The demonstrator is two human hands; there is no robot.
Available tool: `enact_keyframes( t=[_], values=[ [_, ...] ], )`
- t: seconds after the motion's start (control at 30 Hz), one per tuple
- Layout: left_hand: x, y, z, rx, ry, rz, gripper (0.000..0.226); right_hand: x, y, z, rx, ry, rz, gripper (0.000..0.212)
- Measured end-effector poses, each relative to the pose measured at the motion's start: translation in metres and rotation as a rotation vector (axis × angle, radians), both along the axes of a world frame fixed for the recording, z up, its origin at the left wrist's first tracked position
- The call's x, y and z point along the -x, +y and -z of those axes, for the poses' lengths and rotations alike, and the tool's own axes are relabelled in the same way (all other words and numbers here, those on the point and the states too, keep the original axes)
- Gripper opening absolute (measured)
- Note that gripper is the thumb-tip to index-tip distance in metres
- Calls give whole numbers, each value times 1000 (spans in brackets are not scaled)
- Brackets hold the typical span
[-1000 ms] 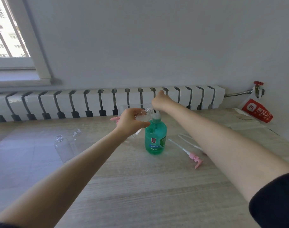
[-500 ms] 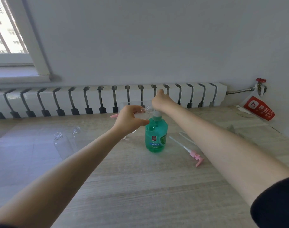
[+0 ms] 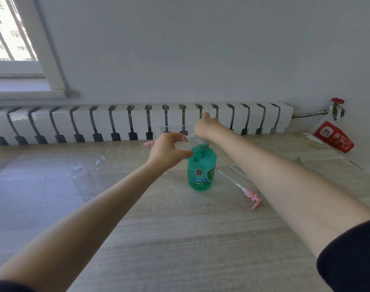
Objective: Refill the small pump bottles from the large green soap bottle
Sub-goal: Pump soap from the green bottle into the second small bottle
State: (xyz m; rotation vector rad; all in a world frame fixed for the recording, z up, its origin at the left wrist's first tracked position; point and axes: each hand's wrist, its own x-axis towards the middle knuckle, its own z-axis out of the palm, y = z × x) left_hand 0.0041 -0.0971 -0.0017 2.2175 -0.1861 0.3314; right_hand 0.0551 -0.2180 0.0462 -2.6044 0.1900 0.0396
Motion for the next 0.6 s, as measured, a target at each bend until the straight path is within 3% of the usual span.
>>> enact_keyframes(
  t=[0.4, 0.6],
  values=[
    [6, -1, -6, 75, 31, 26, 46, 5, 4, -8, -163, 17, 88, 63],
    [10, -2, -10, 92, 45, 37, 47, 6, -5, -19, -140, -37, 75, 67]
  ],
)
